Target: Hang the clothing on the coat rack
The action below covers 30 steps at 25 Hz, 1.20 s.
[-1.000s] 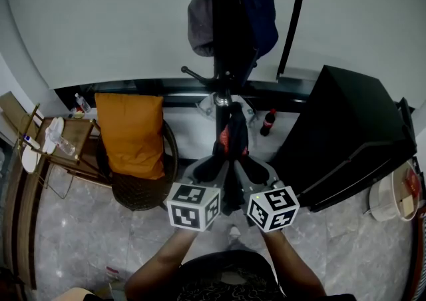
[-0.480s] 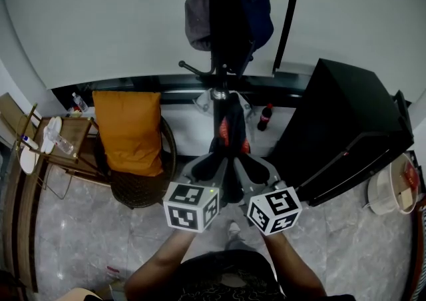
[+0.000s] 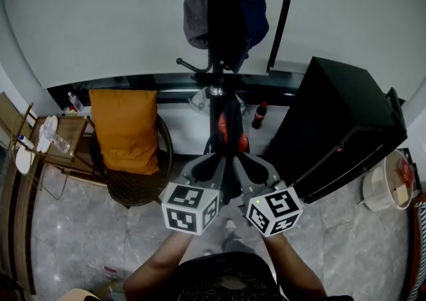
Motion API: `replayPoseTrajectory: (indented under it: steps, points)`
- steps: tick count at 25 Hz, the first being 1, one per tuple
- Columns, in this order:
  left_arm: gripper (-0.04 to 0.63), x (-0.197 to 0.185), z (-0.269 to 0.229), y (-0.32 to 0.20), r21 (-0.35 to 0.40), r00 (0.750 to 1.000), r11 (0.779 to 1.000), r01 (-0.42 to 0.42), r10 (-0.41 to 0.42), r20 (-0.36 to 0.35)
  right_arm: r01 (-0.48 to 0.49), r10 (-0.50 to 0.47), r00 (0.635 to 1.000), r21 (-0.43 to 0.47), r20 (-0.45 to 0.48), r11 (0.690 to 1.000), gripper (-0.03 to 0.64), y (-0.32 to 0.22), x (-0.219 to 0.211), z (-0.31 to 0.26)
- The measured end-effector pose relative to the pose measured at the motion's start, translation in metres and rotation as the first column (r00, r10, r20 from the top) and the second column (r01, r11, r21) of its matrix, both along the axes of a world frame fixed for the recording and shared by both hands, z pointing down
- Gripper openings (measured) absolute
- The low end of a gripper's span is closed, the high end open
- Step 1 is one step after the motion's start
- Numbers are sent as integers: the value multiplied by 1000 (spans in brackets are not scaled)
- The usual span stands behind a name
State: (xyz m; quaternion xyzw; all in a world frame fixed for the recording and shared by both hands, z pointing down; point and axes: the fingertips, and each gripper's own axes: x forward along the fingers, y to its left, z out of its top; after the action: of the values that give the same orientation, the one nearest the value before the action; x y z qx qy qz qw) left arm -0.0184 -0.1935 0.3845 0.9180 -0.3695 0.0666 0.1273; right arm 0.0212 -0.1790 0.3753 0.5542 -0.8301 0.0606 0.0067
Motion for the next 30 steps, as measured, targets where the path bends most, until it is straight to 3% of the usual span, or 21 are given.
replayPoseTrajectory:
  steps: [30]
  points:
    - [6, 5, 14, 45, -23, 998, 998, -54, 54, 9, -4, 2, 999, -38, -50, 999, 2, 48, -2, 4]
